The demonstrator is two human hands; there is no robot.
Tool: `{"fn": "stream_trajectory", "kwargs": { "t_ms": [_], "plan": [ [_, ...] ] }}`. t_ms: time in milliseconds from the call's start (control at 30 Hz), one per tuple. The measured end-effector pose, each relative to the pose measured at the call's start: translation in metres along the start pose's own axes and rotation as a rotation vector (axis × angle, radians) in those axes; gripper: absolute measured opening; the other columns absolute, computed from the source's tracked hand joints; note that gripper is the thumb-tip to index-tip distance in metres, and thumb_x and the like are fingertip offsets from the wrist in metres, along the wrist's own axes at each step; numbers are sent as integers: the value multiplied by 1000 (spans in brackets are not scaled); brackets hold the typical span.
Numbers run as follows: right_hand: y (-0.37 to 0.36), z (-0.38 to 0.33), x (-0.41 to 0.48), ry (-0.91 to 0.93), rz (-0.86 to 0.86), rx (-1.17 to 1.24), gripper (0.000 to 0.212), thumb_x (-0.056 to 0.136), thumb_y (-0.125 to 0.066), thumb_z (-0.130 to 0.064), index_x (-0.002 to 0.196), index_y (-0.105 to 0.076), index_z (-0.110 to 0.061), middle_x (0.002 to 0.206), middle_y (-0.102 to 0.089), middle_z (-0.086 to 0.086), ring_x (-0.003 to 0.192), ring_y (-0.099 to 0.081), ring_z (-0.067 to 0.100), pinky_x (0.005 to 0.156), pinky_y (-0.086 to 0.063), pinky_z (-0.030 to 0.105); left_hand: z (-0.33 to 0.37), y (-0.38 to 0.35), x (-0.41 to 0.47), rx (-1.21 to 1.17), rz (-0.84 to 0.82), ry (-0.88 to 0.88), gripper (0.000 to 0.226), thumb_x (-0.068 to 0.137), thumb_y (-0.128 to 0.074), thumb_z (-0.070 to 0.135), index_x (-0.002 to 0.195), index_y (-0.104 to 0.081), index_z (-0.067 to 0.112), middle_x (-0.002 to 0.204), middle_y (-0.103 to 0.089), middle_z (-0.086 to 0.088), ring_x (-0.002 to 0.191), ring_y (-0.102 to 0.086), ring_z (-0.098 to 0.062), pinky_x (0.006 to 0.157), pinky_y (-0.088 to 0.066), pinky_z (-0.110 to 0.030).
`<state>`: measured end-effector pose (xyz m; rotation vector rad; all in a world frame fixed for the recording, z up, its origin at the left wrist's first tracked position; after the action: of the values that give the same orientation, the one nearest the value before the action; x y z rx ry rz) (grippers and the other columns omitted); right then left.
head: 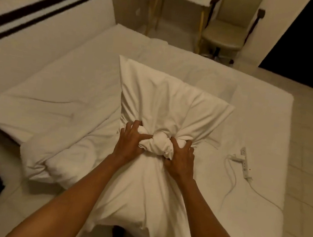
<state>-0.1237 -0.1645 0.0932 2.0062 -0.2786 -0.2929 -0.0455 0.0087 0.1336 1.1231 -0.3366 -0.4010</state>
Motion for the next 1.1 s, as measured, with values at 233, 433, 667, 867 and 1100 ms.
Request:
{"fn": "stream_trajectory", "kwargs": {
  "t_ms": [233,433,667,867,1100],
  "plan": [
    [31,-119,9,146,44,30,71,81,-66,-47,145,-39,-33,142,-29,25,118,-43,46,93,-42,51,-52,116,-23,30,176,32,37,74,-48,49,104,-69,47,112,-48,-5,98,-43,-30,80,-40,-45],
    [15,-238,8,239,102,-13,67,79,-64,-45,141,-40,-33,134,-35,22,107,-50,47,86,-45,51,-140,190,-52,19,271,79,36,72,-61,38,106,-69,48,117,-47,-6,102,-43,-31,86,-40,-48],
    [-32,-366,6,240,146,47,66,80,-64,-40,141,-42,-32,132,-36,23,102,-50,47,82,-48,51,-253,266,-73,11,275,92,36,73,-57,41,106,-70,47,124,-47,-5,109,-42,-30,92,-36,-49],
    [-71,-443,14,208,150,110,61,84,-59,-38,142,-40,-33,135,-34,24,105,-49,48,85,-47,53,-333,301,-66,42,276,47,34,73,-58,43,104,-71,46,121,-48,-2,108,-41,-27,90,-35,-46],
    [-116,-507,70,178,158,100,61,84,-62,-37,142,-41,-29,135,-35,25,104,-50,47,84,-49,54,-429,306,-14,16,281,60,29,75,-70,34,102,-72,46,121,-47,2,108,-39,-25,93,-33,-46]
  ]
}}
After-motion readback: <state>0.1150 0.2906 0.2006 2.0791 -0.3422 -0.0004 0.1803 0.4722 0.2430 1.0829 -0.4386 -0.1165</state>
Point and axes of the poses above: each hand's wrist, its own x-axis towards the middle knuckle, its own y-axis out of the back of the hand, z = x × y, the point moved 5 cm from there along x, towards the middle knuckle
